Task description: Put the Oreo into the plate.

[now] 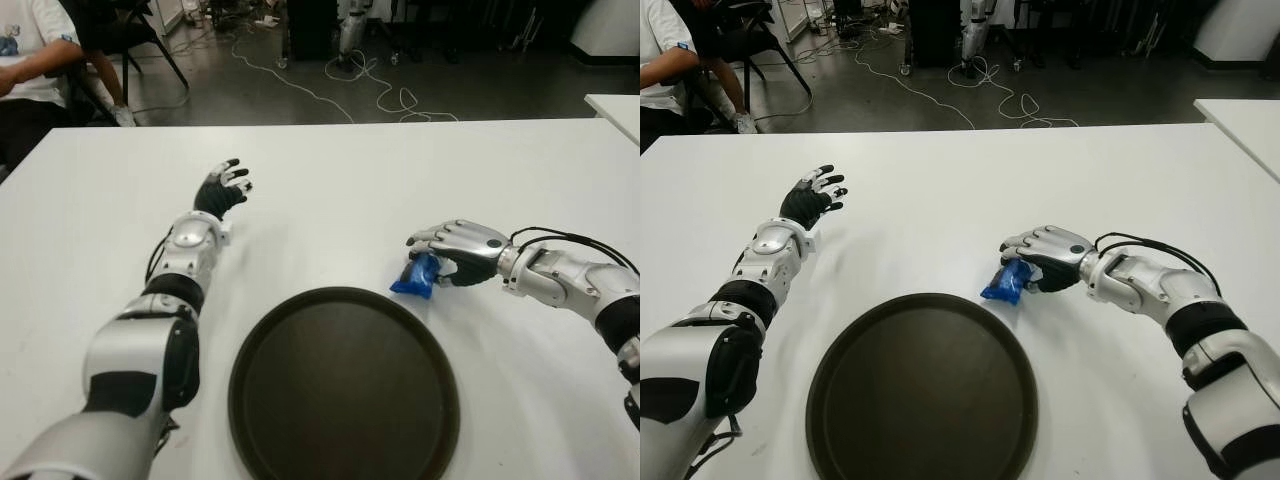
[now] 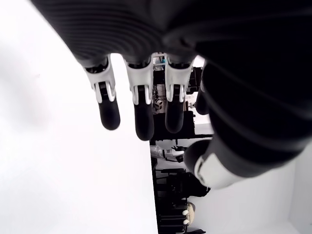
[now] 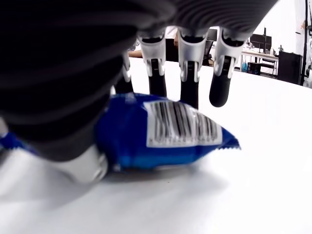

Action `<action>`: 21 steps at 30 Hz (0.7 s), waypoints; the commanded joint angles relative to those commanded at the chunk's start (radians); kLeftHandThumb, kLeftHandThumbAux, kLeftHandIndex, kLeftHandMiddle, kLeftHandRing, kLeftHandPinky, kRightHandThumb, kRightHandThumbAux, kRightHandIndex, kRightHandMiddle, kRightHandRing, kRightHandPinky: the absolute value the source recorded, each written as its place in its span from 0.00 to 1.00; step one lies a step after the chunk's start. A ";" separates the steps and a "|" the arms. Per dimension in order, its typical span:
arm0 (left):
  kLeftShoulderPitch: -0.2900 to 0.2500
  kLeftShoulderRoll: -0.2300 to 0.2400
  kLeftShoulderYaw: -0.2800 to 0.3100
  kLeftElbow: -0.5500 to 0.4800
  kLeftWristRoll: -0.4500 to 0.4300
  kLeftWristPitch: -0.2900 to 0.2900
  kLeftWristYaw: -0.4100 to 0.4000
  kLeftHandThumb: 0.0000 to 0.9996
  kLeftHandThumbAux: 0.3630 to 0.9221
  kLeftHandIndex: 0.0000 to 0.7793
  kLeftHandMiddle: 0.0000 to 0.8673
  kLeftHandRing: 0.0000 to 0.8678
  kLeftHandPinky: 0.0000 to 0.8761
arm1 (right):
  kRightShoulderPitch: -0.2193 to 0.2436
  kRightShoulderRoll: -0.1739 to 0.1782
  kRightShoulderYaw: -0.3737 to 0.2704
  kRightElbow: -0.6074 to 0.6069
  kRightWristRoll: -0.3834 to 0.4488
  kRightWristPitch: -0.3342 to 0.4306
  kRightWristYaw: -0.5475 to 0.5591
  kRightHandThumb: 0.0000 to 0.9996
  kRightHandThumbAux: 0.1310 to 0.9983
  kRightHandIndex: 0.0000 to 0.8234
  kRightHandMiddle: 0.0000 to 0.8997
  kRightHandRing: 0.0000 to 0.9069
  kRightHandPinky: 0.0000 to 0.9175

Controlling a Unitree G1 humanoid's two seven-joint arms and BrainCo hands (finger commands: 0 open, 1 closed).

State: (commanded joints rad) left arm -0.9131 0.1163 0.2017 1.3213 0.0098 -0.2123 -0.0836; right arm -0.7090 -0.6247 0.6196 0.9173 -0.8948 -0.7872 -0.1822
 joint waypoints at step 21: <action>0.004 0.000 0.004 0.000 0.001 -0.006 0.000 0.00 0.72 0.13 0.21 0.22 0.24 | -0.004 -0.022 0.013 -0.033 -0.038 0.012 -0.033 0.68 0.67 0.52 0.71 0.71 0.69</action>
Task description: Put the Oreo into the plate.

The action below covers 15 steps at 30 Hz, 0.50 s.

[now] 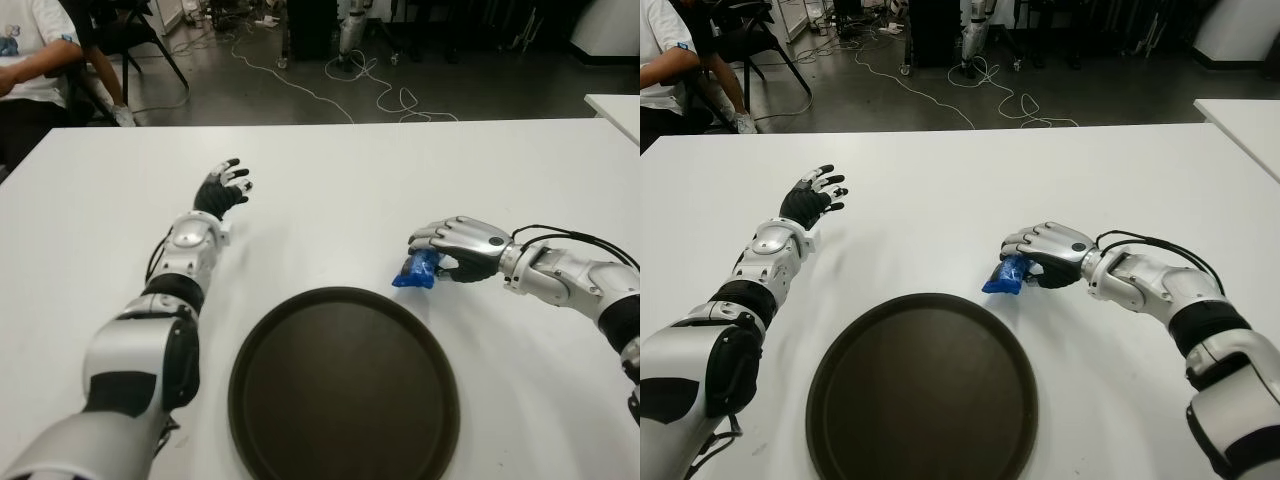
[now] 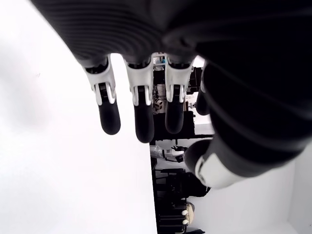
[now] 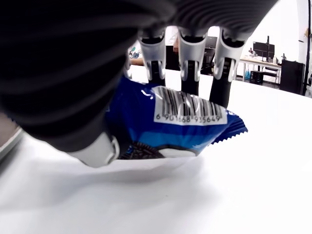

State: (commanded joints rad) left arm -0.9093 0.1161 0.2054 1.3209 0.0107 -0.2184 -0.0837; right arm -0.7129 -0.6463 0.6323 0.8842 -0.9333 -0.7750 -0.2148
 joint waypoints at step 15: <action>0.000 0.001 0.001 0.001 0.003 0.000 0.000 0.00 0.67 0.14 0.22 0.23 0.26 | -0.002 -0.004 0.014 -0.015 -0.053 0.040 -0.036 0.69 0.67 0.52 0.74 0.73 0.68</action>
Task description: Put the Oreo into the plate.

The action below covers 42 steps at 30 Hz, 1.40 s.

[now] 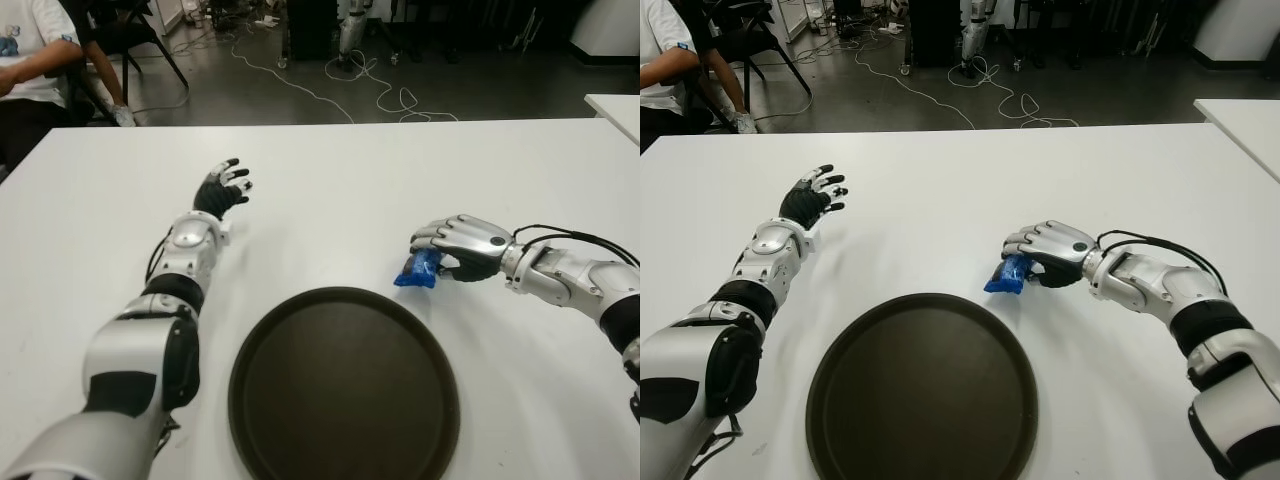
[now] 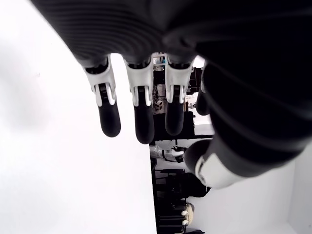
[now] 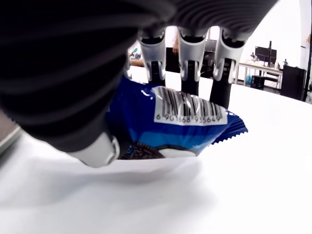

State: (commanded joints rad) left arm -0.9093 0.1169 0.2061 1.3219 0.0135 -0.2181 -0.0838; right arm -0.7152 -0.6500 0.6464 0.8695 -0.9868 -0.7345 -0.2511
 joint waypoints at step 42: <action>-0.002 0.005 0.007 0.004 0.001 0.006 -0.002 0.00 0.65 0.14 0.21 0.22 0.24 | 0.134 -0.028 -0.221 -0.538 0.165 0.110 0.154 0.70 0.68 0.53 0.86 0.89 0.88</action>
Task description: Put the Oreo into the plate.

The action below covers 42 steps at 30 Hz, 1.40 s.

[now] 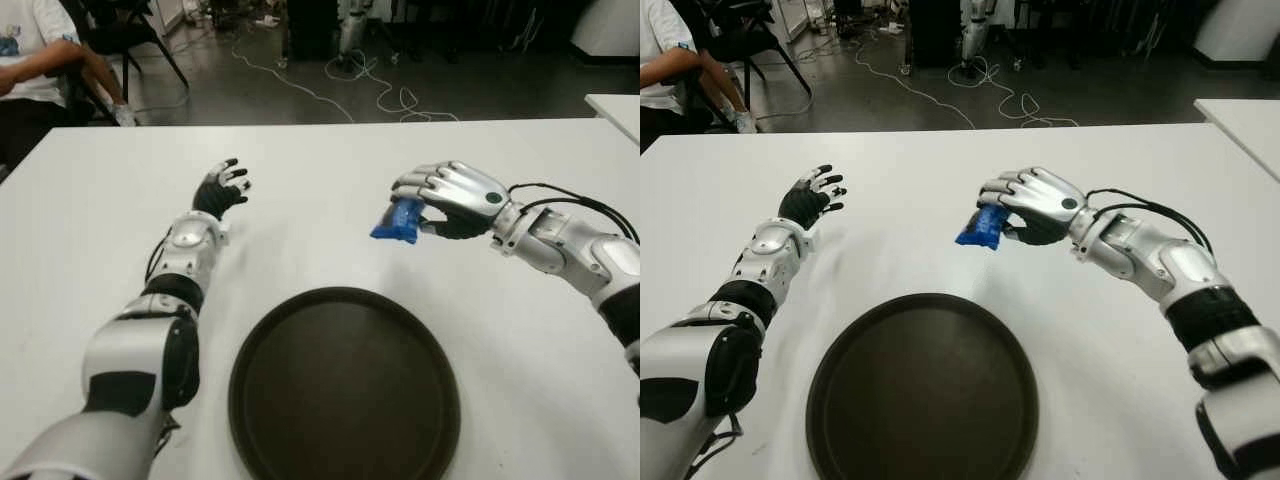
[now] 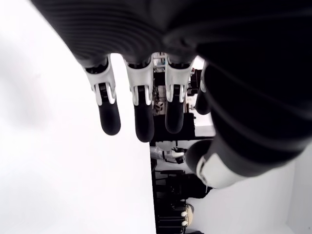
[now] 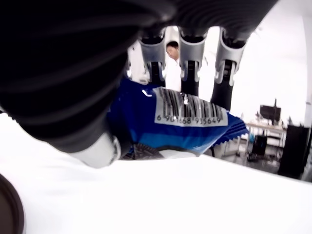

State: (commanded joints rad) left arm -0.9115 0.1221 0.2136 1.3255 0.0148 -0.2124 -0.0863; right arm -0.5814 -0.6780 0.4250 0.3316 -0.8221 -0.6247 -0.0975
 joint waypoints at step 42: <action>-0.004 -0.015 0.001 -0.004 -0.005 -0.002 0.011 0.00 0.72 0.13 0.20 0.21 0.23 | 0.008 0.210 0.118 -0.163 -0.058 0.052 0.236 0.70 0.69 0.52 0.83 0.83 0.82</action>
State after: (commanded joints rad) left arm -0.9154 0.1074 0.2149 1.3210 0.0101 -0.2140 -0.0755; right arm -0.5738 -0.4680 0.5434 0.1686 -0.8802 -0.5732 0.1382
